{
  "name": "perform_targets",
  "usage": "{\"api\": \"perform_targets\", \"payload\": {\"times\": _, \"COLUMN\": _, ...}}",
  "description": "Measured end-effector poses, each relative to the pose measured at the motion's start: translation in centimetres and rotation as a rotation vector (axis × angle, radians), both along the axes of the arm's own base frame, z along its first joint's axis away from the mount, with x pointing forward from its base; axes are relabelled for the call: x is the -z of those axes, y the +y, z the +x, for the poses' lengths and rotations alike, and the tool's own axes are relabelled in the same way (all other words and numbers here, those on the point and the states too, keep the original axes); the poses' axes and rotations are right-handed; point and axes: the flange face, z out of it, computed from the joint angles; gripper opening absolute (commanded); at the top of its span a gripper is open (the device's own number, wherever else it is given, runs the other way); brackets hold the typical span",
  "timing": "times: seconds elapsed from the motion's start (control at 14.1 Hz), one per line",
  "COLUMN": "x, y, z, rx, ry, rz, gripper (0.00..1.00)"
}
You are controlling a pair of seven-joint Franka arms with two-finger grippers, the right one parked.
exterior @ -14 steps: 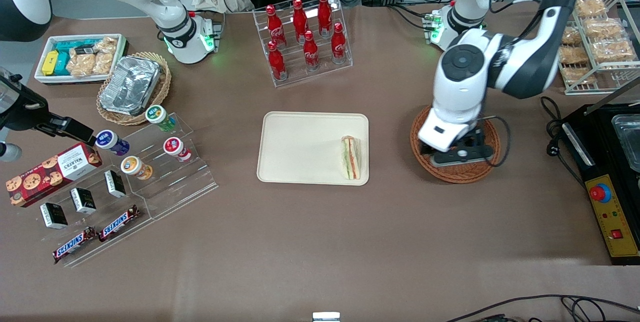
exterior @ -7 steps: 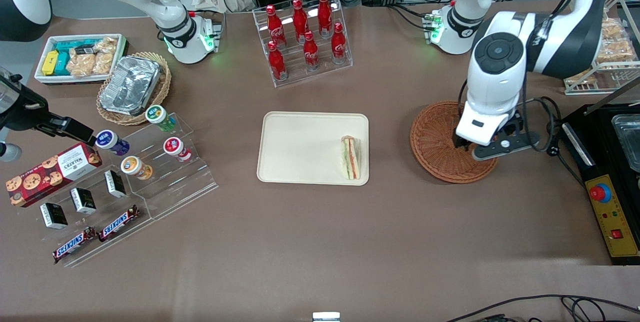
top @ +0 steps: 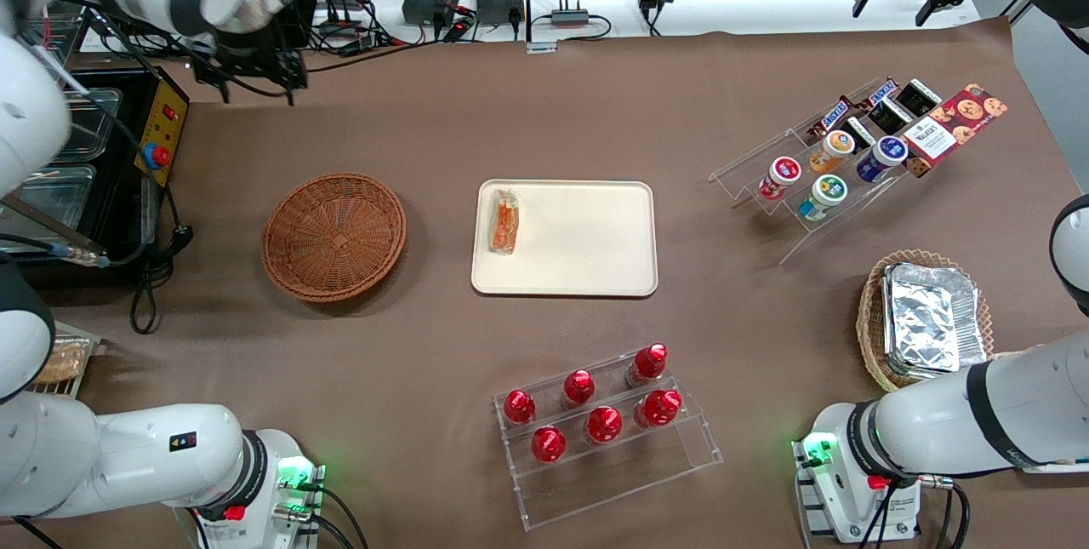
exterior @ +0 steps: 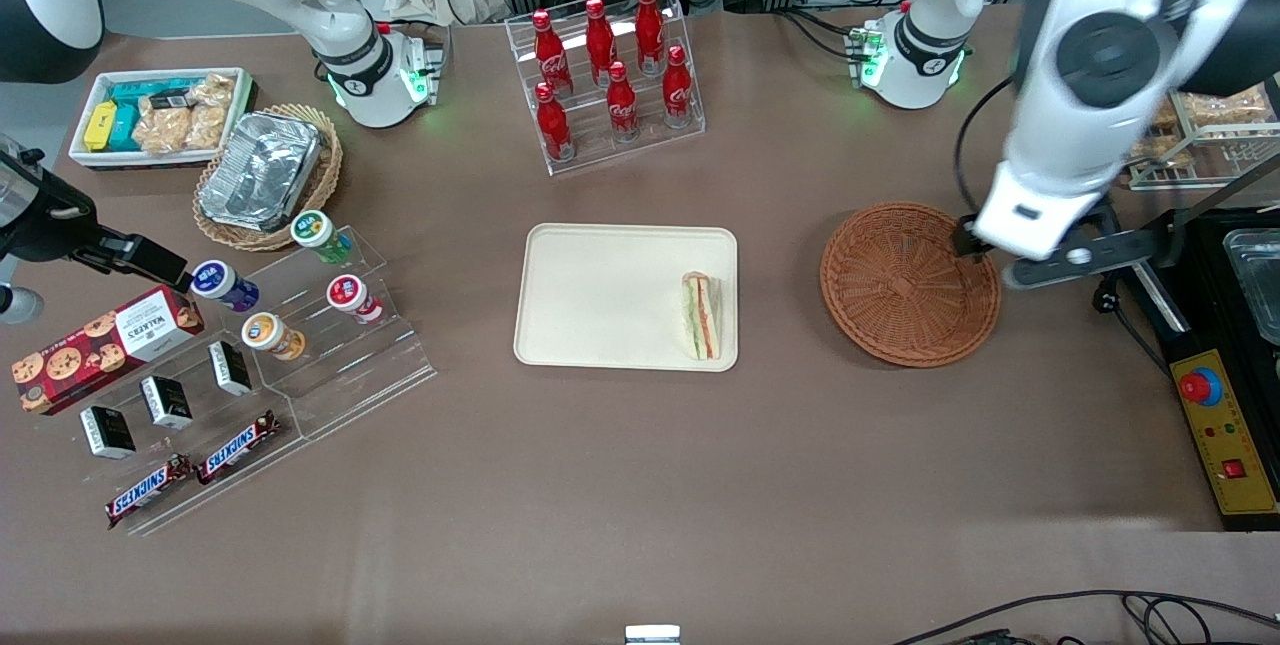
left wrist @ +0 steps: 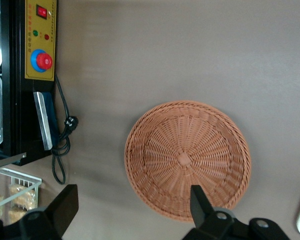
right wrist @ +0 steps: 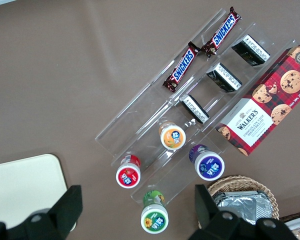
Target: Place sandwich from basket to tray
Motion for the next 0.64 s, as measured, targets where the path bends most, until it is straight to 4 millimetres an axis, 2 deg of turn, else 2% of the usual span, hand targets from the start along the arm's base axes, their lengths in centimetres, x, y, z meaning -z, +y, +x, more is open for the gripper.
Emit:
{"api": "perform_targets", "payload": {"times": 0.21, "x": -3.1, "y": 3.4, "z": -1.1, "rx": 0.008, "ry": 0.026, "rz": -0.051, "gripper": 0.99}}
{"api": "perform_targets", "payload": {"times": 0.5, "x": -7.5, "y": 8.6, "z": -4.1, "rx": 0.063, "ry": 0.043, "rz": -0.178, "gripper": 0.99}}
{"api": "perform_targets", "payload": {"times": 0.64, "x": -9.0, "y": 10.2, "z": -5.2, "rx": 0.078, "ry": 0.032, "rz": -0.207, "gripper": 0.99}}
